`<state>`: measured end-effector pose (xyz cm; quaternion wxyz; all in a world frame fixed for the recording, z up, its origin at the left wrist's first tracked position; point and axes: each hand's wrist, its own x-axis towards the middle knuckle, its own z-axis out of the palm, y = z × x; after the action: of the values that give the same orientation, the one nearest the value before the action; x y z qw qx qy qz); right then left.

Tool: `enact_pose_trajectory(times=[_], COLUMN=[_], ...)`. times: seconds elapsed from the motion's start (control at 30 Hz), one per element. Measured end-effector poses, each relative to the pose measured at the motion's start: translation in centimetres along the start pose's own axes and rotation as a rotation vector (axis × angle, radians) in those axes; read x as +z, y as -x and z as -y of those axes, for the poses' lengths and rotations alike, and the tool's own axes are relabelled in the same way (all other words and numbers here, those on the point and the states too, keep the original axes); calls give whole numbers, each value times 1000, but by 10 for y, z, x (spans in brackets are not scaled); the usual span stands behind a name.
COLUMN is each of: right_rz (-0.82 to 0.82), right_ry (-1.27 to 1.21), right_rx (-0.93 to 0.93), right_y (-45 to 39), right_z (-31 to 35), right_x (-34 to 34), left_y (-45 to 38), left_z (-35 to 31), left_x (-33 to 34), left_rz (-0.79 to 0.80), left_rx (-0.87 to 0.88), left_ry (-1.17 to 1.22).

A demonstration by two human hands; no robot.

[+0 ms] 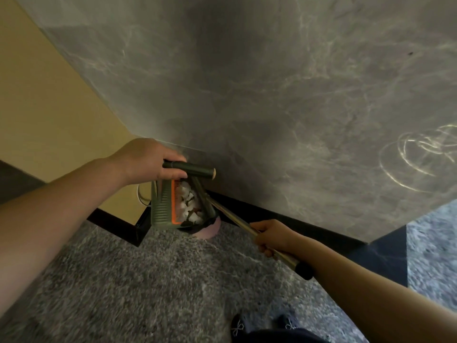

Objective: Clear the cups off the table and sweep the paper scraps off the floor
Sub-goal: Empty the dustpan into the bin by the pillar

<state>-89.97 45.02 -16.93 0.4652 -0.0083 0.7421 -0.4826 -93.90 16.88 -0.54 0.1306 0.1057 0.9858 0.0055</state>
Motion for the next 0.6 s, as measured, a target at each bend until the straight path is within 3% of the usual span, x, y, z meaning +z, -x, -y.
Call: enact_pose_trajectory(times=[0.1,0.5,0.6], right_rz=[7,31,25], right_ry=[12,50,36], right_rx=[1,-18,-5], right_y=[0,-4,-6], right_z=[2,6,6], right_x=[-3,-9,-7], left_y=[-1,-13,-16], left_z=[-2,9,0], left_x=[2,-17,-13], left_rz=[60,44,83], left_rx=[29,-26,43], left_ry=[-53,7,-33])
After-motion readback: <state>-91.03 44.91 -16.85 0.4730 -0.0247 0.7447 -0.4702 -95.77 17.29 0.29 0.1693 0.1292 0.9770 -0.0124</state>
